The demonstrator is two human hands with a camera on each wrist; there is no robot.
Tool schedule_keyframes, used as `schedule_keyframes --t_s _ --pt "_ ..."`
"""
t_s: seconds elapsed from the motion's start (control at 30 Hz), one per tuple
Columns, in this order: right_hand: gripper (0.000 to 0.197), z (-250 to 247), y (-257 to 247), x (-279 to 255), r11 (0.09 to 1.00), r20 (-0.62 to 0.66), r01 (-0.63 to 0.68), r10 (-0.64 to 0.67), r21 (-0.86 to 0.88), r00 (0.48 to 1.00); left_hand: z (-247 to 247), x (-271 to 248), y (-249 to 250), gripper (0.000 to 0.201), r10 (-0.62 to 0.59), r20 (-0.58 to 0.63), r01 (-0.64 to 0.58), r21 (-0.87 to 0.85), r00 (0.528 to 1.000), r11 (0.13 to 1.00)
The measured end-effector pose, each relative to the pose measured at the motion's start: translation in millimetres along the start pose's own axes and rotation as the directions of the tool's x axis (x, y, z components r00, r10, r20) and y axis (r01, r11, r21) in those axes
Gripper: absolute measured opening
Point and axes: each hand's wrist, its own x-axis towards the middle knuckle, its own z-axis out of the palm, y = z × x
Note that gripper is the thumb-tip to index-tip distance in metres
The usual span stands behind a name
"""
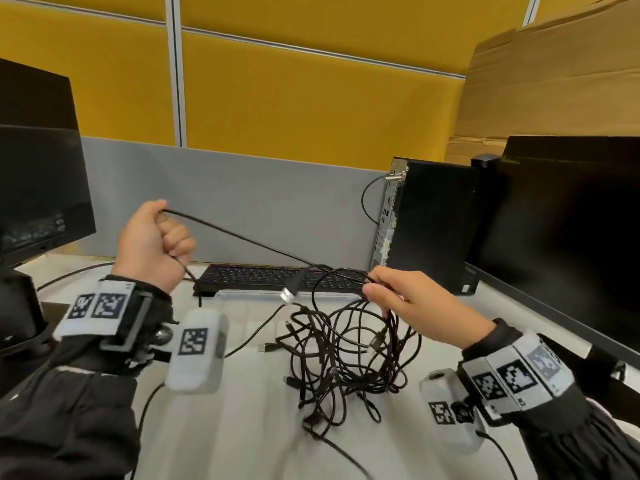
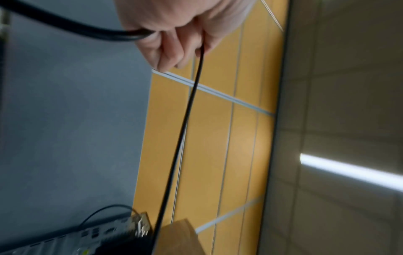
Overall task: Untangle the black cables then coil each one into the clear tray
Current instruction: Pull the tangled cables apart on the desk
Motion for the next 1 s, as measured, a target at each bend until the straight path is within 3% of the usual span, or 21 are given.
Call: schedule_keyframes --t_s 0.07,0.1,0.13,0.17,0.2,0.23,0.27,0.3,0.33,0.37,0.43,0.47,0.5,0.57,0.67,0.77,0.87,1.0 --pt "0.023 -2 4 0 1.0 -0.001 -0.011 0.011 -0.018 1.0 -8 5 -1 0.048 0.108 -0.138 -0.098 0.077 0.985 0.992" --pt "0.023 -1 5 0 0.999 0.001 -0.012 0.012 -0.041 1.0 -11 7 -2 0.042 0.254 -0.197 -0.2 0.257 0.947 0.945" --pt "0.022 0 5 0 0.998 0.004 -0.011 0.011 -0.069 1.0 -13 8 -3 0.037 0.44 -0.184 -0.293 0.519 0.879 0.803" --pt "0.022 3 5 1 0.996 0.004 -0.006 0.006 -0.092 1.0 -13 6 -5 0.032 0.593 -0.071 -0.343 0.758 0.802 0.555" --pt "0.023 5 4 1 0.994 -0.002 0.002 -0.002 -0.108 1.0 -10 4 -8 0.027 0.672 0.085 -0.343 0.902 0.736 0.261" --pt "0.024 7 3 2 0.993 -0.011 0.012 -0.014 -0.117 1.0 -4 -2 -10 0.023 0.673 0.238 -0.314 0.949 0.701 -0.009" --pt "0.027 9 1 3 0.992 -0.023 0.021 -0.024 -0.125 0.999 3 -8 -14 0.021 0.616 0.391 -0.325 0.919 0.683 -0.223" --pt "0.028 10 -1 5 0.991 -0.037 0.028 -0.033 -0.131 0.999 11 -16 -20 0.022 0.513 0.521 -0.383 0.852 0.682 -0.357" --pt "0.028 11 -4 6 0.991 -0.053 0.033 -0.04 -0.131 0.998 20 -23 -27 0.024 0.379 0.621 -0.491 0.78 0.686 -0.389" --pt "0.027 12 -7 7 0.992 -0.073 0.039 -0.049 -0.123 0.996 28 -32 -33 0.026 0.217 0.688 -0.606 0.718 0.692 -0.343" --pt "0.023 13 -11 8 0.994 -0.122 0.053 -0.065 -0.093 0.99 40 -46 -46 0.032 -0.132 0.719 -0.731 0.672 0.682 -0.12" --pt "0.021 14 -12 8 0.996 -0.145 0.056 -0.067 -0.076 0.987 44 -50 -52 0.036 -0.232 0.716 -0.739 0.673 0.658 -0.021" --pt "0.02 13 -13 8 0.997 -0.169 0.059 -0.068 -0.058 0.983 46 -53 -55 0.04 -0.259 0.725 -0.74 0.67 0.639 0.051" --pt "0.019 13 -13 7 0.997 -0.205 0.065 -0.07 -0.031 0.976 48 -57 -59 0.042 -0.191 0.749 -0.735 0.661 0.635 0.15" --pt "0.017 13 -16 6 0.997 -0.176 0.077 -0.075 0.001 0.982 52 -65 -63 0.043 -0.069 0.701 -0.662 0.697 0.71 0.274" --pt "0.019 8 -14 6 0.998 -0.079 0.07 -0.07 -0.007 0.994 57 -65 -54 0.045 -0.042 0.55 -0.434 0.702 0.834 0.565" --pt "0.019 0 -7 4 0.998 0.004 0.058 -0.058 -0.022 0.998 52 -57 -36 0.043 -0.069 0.449 -0.206 0.535 0.891 0.819" --pt "0.018 -5 -5 3 0.993 0.078 0.087 -0.08 -0.086 0.994 37 -47 -20 0.043 -0.049 0.37 -0.115 0.407 0.928 0.906"
